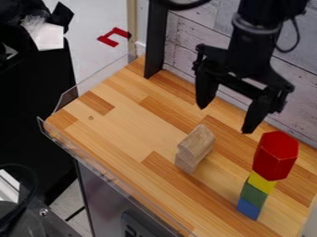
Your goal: Move the red hexagon to the right side of the table.
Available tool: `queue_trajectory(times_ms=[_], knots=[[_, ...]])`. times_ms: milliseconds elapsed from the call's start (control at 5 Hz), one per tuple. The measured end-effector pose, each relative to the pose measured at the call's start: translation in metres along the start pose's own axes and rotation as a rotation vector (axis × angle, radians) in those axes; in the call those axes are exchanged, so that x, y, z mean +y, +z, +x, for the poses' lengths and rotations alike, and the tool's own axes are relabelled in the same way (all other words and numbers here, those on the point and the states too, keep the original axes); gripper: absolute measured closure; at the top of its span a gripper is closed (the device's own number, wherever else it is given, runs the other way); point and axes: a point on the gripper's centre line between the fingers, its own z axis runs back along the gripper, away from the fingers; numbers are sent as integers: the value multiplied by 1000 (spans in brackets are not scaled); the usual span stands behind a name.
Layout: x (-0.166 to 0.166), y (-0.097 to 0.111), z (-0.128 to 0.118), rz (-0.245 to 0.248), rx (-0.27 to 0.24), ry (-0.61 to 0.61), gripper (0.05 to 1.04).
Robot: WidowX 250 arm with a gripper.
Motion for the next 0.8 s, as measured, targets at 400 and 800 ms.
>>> queue_trajectory(times_ms=[400, 800], knots=[[-27, 25, 5, 37, -58, -61, 83], [-58, 23, 0, 32, -45, -112, 83]])
